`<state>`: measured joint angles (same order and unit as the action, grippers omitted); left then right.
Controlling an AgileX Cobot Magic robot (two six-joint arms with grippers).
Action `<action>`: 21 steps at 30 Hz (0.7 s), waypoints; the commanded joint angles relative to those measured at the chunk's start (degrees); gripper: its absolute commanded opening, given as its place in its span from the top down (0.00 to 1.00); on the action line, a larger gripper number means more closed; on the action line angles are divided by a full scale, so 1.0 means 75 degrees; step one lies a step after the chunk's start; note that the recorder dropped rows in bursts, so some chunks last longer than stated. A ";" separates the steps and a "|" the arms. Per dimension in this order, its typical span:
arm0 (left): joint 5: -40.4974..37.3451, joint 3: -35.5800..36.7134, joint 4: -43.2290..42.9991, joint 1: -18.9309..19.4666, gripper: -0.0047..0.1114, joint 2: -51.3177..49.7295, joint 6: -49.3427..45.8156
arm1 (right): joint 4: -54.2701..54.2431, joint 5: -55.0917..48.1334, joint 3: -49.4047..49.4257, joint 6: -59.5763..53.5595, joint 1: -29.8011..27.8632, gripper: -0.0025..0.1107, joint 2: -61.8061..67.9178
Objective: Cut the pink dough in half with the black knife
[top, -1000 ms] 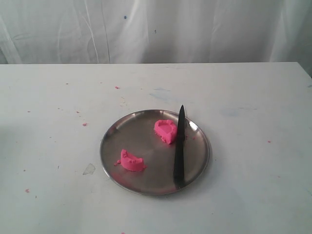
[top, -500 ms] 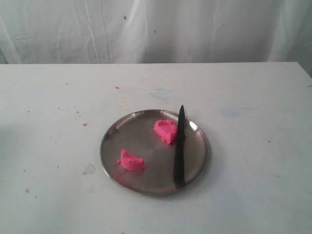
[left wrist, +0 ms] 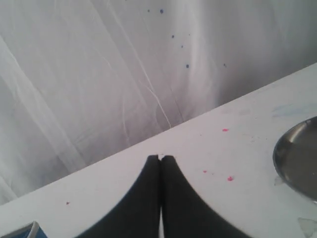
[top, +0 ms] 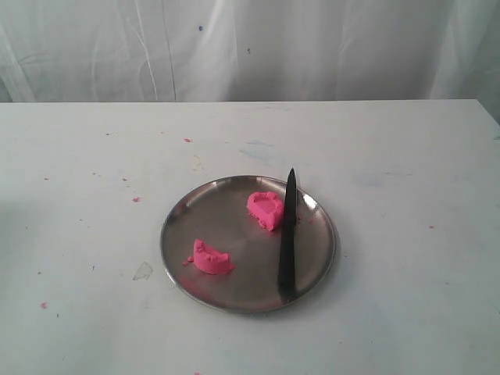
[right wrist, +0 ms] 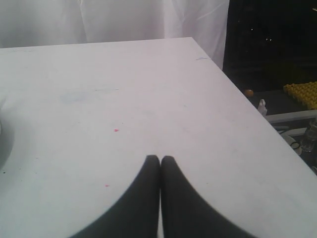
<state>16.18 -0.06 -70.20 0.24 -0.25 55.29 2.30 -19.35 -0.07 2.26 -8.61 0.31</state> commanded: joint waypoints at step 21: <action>-0.3993 0.0009 0.8210 0.0642 0.96 0.0033 -0.5977 | 0.0008 0.0014 0.0010 -0.0073 -0.0054 0.98 -0.0041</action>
<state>-13.69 0.00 -8.93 4.64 -0.25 9.66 2.30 -19.35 -0.07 2.26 -8.61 0.31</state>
